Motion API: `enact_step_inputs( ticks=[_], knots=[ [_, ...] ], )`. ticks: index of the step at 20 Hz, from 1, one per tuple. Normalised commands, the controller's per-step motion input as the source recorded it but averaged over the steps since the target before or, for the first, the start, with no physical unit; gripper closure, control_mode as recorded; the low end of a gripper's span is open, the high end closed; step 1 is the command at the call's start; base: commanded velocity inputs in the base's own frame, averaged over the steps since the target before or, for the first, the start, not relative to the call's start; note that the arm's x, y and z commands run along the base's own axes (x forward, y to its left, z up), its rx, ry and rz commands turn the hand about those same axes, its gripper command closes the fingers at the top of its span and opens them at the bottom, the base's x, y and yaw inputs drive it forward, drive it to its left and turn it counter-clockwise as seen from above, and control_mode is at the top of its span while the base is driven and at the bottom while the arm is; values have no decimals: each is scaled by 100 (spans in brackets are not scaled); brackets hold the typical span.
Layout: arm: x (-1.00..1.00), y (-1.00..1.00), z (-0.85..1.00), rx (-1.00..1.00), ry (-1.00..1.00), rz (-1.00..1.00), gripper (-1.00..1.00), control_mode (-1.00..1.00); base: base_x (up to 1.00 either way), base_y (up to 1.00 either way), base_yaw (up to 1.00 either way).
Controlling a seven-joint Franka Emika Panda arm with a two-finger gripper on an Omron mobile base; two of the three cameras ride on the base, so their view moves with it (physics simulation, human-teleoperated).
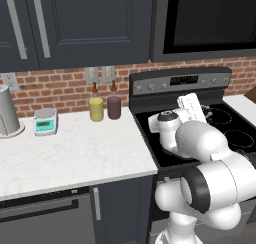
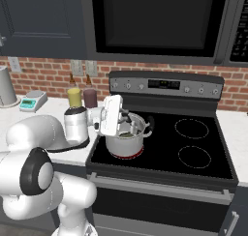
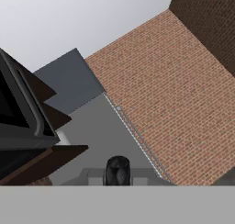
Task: Put the squash and cucumber in the pot. Retrieve the spatula and lightly stir the vegetables in the pot.
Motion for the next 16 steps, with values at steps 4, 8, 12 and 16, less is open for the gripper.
enact_step_inputs(
  ticks=[4, 8, 12, 16],
  knots=[
    [1, 0, 43, 18, 61, 19, 100, -100, 0, 0, 0],
    [4, 27, 53, 17, 56, 21, 100, -100, 0, 0, 0],
    [0, 24, 82, 18, 56, 14, 100, -100, 0, 0, 0],
    [-22, 9, 100, 12, 61, 6, 100, -100, 0, 0, 0]
  ],
)
